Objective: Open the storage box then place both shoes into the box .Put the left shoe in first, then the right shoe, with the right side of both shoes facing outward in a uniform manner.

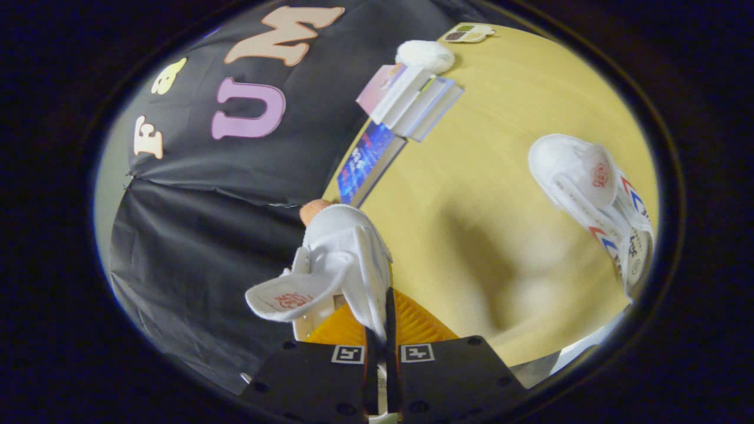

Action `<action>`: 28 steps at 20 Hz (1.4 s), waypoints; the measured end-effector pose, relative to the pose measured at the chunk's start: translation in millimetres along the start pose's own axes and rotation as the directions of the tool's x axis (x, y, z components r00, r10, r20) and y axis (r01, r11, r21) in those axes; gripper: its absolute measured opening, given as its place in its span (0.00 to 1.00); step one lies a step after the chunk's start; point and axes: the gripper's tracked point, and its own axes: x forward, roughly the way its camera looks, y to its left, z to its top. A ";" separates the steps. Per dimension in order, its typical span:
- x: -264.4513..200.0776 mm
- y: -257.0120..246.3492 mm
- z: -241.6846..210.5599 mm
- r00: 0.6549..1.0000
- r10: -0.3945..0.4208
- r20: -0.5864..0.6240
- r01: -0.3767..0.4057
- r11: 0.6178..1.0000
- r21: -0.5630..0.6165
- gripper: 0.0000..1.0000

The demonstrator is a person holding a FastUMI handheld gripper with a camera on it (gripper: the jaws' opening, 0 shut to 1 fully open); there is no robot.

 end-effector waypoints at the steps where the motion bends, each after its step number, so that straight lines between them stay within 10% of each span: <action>1: -2.3 22.8 -3.4 0.999 0.031 -0.009 -0.032 0.999 -0.009 0.08; 10: 55.5 163.1 -67.4 0.978 0.122 -0.170 -0.140 0.985 -0.096 0.08; 28: 179.9 126.5 -133.5 0.966 -0.253 -0.053 0.224 0.921 -0.318 0.08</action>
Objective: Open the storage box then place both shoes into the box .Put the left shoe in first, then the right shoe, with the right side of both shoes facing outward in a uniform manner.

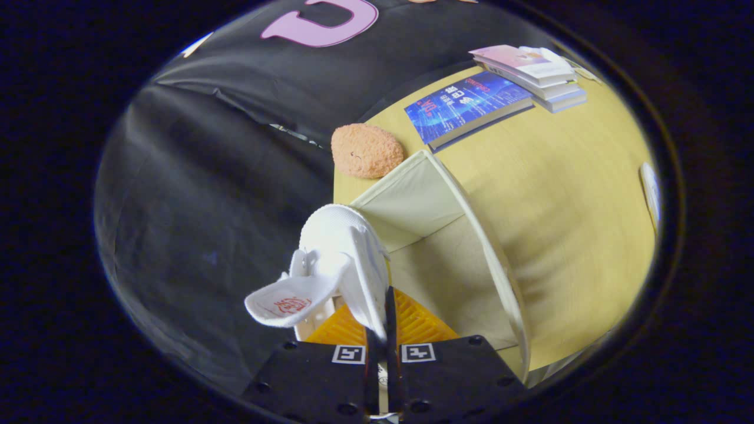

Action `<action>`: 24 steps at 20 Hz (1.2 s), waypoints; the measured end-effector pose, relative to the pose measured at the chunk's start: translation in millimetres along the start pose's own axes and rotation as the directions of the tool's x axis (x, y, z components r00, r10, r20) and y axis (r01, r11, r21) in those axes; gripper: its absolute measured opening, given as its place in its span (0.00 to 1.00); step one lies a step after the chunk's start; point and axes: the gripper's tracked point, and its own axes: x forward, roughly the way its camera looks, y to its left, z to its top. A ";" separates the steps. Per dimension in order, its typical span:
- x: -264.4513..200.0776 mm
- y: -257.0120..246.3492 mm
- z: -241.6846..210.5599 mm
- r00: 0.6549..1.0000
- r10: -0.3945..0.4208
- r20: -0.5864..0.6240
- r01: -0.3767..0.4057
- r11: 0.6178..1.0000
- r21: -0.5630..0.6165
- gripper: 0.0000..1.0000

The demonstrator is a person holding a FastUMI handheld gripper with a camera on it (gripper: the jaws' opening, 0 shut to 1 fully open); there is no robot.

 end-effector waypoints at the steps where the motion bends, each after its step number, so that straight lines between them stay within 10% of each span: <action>1: -1.7 -0.1 -1.6 1.000 -0.005 0.008 0.005 1.000 -0.021 0.08; 14: 24.7 -7.8 -64.6 0.982 -0.035 -0.183 0.010 0.991 -0.132 0.16; 24: -52.9 35.2 6.8 0.968 0.239 -0.083 -0.249 0.956 -0.157 1.00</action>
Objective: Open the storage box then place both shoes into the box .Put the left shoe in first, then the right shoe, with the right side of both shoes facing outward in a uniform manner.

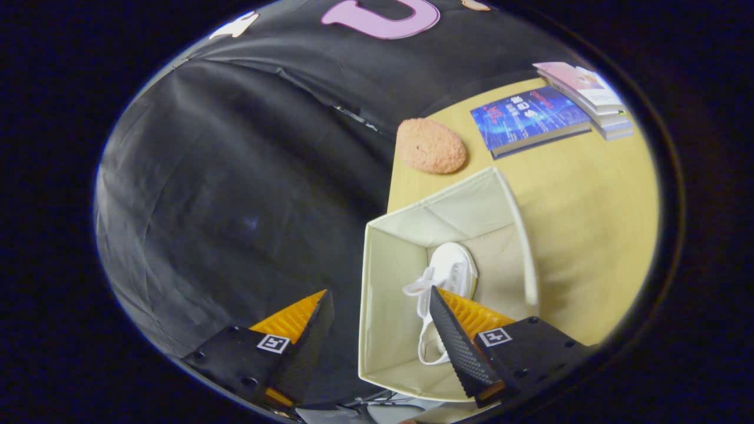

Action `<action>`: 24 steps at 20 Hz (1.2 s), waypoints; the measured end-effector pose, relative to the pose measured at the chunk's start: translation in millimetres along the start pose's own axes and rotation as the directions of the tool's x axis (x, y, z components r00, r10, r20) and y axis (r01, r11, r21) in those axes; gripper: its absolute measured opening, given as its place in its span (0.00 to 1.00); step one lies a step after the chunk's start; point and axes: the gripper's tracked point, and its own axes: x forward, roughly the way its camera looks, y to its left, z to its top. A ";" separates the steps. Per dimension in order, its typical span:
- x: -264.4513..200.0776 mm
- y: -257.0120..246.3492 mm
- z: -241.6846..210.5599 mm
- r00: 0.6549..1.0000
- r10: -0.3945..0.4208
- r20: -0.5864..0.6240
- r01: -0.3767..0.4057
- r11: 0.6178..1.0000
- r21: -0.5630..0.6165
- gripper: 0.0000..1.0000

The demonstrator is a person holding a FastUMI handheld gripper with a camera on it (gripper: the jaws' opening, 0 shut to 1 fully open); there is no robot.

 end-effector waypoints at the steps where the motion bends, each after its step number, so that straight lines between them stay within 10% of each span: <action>1: -19.3 -5.6 7.2 1.000 0.002 0.016 -0.002 1.000 -0.015 1.00; 14: -223.7 -187.2 28.0 0.918 -0.315 0.241 0.344 0.935 -0.088 1.00; 24: -295.7 -382.5 -57.9 0.712 -0.699 0.072 0.702 0.703 -0.113 1.00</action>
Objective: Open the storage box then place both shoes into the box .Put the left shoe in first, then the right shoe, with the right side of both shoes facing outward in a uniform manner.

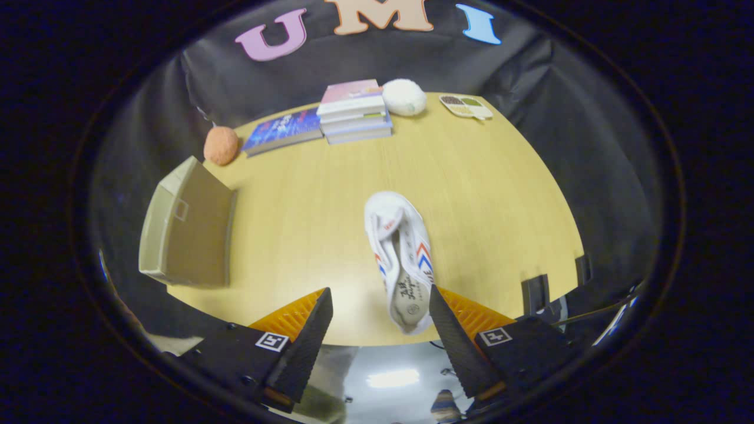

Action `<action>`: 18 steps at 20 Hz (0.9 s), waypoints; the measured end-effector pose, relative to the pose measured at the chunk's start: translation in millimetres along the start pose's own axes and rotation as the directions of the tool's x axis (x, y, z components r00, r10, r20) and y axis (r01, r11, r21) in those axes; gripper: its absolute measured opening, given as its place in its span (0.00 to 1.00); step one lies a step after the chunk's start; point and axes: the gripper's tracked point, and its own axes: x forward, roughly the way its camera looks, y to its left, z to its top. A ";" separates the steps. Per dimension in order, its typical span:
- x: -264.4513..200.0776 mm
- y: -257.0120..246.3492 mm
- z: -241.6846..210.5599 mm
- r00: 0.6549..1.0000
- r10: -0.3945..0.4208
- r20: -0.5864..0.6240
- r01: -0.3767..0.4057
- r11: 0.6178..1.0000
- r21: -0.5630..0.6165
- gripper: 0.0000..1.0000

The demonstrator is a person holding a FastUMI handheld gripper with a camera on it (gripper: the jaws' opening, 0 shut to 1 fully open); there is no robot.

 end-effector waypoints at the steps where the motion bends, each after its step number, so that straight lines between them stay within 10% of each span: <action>1: 9.8 -7.1 -6.1 1.000 -0.007 -0.024 0.007 1.000 -0.014 1.00; 12: 73.6 -68.2 -5.9 0.976 -0.187 -0.115 0.178 0.981 -0.084 0.96; 18: 94.9 -67.4 19.5 0.981 -0.182 -0.067 0.185 0.982 0.042 0.43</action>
